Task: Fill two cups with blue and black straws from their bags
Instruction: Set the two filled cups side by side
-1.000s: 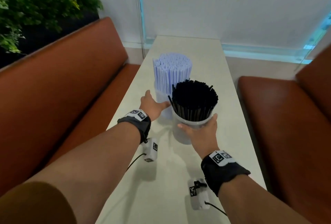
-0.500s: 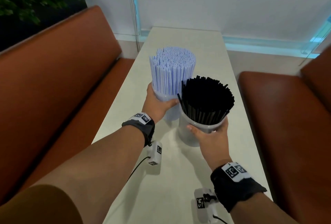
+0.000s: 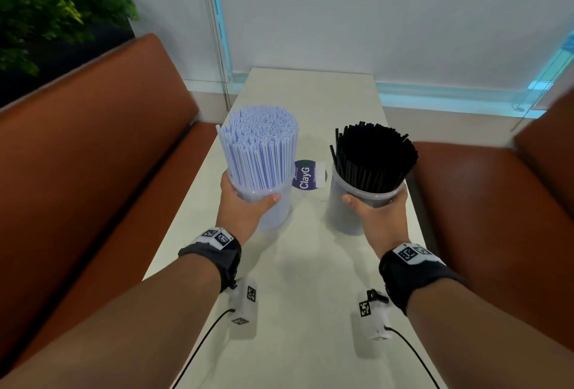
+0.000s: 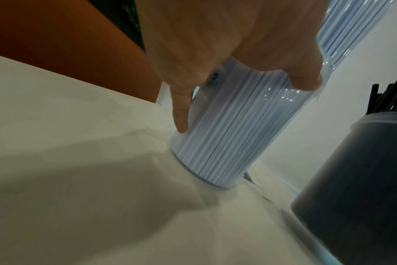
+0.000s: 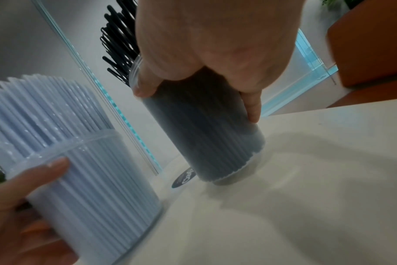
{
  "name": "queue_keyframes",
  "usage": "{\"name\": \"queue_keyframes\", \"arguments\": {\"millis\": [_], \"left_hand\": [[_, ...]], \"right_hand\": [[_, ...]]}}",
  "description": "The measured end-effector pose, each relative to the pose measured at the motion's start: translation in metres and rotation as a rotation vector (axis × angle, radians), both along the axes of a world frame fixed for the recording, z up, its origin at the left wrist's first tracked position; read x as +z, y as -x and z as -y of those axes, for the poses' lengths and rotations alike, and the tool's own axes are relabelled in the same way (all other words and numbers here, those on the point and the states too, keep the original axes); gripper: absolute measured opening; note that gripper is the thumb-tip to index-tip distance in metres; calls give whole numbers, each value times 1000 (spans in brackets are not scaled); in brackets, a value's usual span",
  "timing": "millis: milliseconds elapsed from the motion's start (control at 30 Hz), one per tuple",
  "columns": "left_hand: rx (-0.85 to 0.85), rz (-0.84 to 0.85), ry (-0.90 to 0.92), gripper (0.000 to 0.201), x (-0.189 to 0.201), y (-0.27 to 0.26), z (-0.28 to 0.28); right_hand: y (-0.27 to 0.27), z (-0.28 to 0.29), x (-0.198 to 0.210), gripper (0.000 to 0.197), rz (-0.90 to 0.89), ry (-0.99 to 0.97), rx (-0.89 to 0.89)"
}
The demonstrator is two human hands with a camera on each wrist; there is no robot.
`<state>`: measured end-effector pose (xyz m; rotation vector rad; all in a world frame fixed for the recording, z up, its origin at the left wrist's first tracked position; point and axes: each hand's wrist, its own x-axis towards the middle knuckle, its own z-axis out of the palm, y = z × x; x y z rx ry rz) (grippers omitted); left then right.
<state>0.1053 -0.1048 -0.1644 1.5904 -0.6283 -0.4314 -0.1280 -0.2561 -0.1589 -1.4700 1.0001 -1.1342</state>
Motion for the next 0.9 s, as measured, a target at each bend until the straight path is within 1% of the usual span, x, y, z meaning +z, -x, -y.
{"name": "queue_keyframes", "arguments": {"millis": [133,333,400,467,567,633,667,700,767,800,900], "left_hand": [[-15,4,-9,103,-4,-4,2],[-49,-2,-2,105,3,-7,4],[-66,7,-7,105,3,-7,3],[-72,1,-29,103,2,-6,2],[-50,-36,-65,103,1,-6,4],[-31,-28,-73,101,1,-6,5],[-27,-18,-73,101,1,-7,6],[-29,-8,-72,101,1,-8,7],[-51,11,-72,104,0,-10,6],[-65,18,-75,105,-3,-11,7],[-66,-37,-102,105,-6,-9,7]], "right_hand": [[-6,12,-13,99,19,-19,64],[3,15,-13,105,36,-42,184],[7,14,-13,103,7,-30,185],[10,14,-14,104,-44,-19,164],[13,15,-18,118,-178,-35,102],[12,17,-19,125,-227,-25,95],[11,19,-18,125,-199,-10,119],[9,21,-18,121,-133,2,155],[6,24,-16,110,-9,1,211],[6,24,-17,107,18,-3,217],[4,19,-17,103,39,-35,195]]}}
